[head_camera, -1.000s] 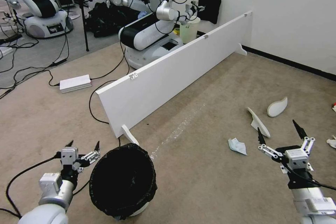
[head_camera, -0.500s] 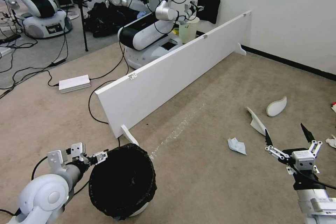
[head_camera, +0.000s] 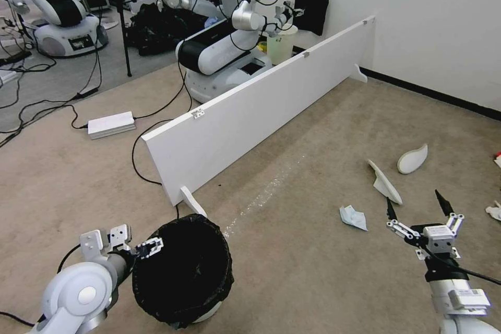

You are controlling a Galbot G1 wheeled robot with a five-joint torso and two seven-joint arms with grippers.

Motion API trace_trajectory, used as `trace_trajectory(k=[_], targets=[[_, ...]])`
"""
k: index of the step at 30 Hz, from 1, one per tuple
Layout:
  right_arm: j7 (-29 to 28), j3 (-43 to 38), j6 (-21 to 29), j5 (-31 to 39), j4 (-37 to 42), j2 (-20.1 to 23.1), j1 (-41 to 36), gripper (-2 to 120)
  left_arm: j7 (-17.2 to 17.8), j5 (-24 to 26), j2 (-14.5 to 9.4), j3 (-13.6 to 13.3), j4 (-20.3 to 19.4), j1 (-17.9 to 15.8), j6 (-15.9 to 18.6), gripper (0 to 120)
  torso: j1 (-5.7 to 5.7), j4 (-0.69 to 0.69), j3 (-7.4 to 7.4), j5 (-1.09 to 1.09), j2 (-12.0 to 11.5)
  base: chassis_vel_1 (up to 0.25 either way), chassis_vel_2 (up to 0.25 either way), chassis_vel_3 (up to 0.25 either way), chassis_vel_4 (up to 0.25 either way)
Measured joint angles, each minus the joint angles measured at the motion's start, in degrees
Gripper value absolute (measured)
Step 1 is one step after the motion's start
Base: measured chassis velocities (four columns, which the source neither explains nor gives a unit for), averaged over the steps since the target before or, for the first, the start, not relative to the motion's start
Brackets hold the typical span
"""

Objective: Pick up the trash bin, then pick up the garbage from the floor and place it into the trash bin.

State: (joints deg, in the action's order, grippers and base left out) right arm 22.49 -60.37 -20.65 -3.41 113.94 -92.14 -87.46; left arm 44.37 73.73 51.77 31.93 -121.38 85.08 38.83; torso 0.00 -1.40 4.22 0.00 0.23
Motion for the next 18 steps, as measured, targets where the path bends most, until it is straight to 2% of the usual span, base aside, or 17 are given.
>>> trace_trajectory(k=[12, 18], targets=[[-0.07, 2.22, 0.21, -0.18, -2.96, 0.00, 1.49, 100, -0.91, -1.27, -0.19, 0.04, 3.50, -0.26, 0.62, 100, 0.00, 0.00, 0.00, 0.01, 0.00, 0.000, 0.000, 0.000, 0.000], [-0.18, 2.00, 0.28, -0.17, -3.01, 0.00, 1.54, 100, -0.85, -1.30, -0.19, -1.15, 2.79, -0.26, 1.24, 100, 0.00, 0.00, 0.00, 0.00, 0.00, 0.000, 0.000, 0.000, 0.000]])
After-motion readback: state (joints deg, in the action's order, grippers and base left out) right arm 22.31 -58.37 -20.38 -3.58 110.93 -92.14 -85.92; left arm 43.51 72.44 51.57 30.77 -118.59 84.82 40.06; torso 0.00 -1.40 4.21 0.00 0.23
